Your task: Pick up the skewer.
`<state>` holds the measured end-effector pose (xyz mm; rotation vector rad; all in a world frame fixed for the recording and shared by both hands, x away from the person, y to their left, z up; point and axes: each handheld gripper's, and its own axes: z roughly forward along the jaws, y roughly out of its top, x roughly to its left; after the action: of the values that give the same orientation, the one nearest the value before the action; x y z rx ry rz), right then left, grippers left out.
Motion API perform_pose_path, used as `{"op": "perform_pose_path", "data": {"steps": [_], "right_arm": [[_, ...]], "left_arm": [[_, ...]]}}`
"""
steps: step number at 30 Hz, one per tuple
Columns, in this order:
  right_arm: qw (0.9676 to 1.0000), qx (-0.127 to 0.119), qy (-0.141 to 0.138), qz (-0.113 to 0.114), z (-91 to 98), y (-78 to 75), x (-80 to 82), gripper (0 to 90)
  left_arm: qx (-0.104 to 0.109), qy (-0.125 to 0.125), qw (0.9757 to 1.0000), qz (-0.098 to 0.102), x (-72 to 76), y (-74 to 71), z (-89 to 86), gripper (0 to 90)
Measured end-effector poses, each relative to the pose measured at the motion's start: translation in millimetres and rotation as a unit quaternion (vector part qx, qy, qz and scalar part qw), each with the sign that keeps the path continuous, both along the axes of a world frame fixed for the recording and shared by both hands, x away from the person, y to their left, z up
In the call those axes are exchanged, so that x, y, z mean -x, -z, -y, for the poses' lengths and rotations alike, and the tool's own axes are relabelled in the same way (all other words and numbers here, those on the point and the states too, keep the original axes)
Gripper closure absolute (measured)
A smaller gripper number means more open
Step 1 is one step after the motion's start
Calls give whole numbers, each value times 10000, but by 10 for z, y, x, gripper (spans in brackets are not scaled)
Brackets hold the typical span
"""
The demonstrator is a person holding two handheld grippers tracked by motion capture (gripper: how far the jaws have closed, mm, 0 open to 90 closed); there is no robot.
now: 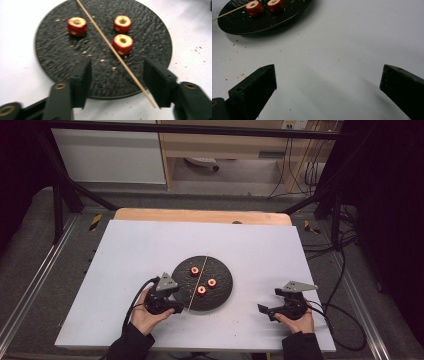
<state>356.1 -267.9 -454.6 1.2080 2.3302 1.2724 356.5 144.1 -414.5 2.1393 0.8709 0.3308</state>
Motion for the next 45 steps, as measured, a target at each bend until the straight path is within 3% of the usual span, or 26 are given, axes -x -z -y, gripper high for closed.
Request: {"op": "perform_pose_path", "data": {"steps": [10, 16, 20, 27, 42, 45], "right_arm": [[10000, 5, -11, 17, 0, 3, -2, 13], [10000, 9, -14, 17, 2, 1, -1, 14], [10000, 11, -26, 25, 3, 1, -1, 13], [10000, -2, -19, 14, 2, 0, 1, 14], [10000, -2, -14, 8, 1, 1, 0, 14], [10000, -6, -33, 11, 4, -1, -1, 14]], "left_arm": [[-11, 255, 9990, -356, -22, 63, 217, 692], [-89, 311, 9985, -432, -21, 103, 281, 845], [-103, 341, 9984, -436, -21, 131, 291, 895], [-122, 320, 9986, -395, -18, 151, 288, 897], [-360, -109, 9990, -233, -90, 137, 65, 897], [-319, -137, 9992, -211, -99, 126, 45, 896]]}}
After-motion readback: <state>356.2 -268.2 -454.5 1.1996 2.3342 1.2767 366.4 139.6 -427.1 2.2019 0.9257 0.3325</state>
